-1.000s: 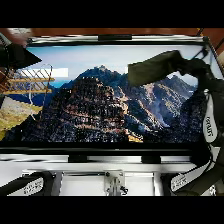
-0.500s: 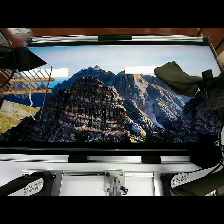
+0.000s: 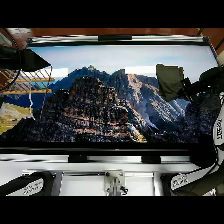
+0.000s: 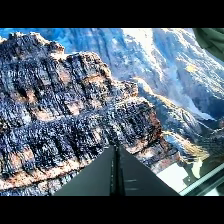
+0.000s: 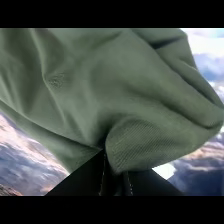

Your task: Fold the shirts.

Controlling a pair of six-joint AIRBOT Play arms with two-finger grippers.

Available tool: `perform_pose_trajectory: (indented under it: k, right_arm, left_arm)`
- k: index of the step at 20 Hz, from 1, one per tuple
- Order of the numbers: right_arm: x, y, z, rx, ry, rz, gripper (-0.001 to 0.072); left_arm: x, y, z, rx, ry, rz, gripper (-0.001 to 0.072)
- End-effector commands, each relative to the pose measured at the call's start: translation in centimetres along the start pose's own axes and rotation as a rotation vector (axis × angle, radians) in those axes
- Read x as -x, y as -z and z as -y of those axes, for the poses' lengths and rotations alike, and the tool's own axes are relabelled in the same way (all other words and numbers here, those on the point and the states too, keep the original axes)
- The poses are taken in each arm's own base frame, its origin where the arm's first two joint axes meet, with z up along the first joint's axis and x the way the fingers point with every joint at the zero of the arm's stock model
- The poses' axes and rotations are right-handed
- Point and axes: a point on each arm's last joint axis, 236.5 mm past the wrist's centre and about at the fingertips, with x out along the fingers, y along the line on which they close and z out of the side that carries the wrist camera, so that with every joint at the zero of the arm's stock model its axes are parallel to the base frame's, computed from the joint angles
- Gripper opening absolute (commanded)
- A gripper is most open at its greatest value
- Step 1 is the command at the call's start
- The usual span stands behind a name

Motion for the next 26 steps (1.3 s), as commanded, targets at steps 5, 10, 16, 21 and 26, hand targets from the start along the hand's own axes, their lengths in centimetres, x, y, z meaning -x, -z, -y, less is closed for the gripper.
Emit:
perform_pose_trajectory:
  k: [5, 10, 16, 21, 26]
  right_arm:
    - [1.1, 1.9, 4.7, 0.101, 0.239, -0.051, 0.0606]
    - [12.3, -4.5, 1.4, 0.298, 0.230, 0.377, 0.0606]
    - [14.7, 4.8, -10.0, 0.778, 0.075, 0.457, 0.0605]
    - [8.0, 13.1, -7.7, 0.948, 0.226, 0.116, 0.0605]
    - [7.8, 13.5, -8.0, 0.993, 0.274, 0.153, 0.0605]
  left_arm:
    - [-0.6, 0.1, -0.3, -0.033, 0.002, -0.012, 0.0035]
    - [-4.5, 2.2, -4.6, -0.030, -0.100, -0.137, 0.0034]
    - [-11.8, 10.6, -13.9, 0.039, -0.462, -0.529, 0.0679]
    - [-13.9, 14.5, -11.4, 0.089, -0.379, -0.694, 0.0699]
    - [-14.6, 14.5, -9.6, 0.084, -0.338, -0.692, 0.0699]
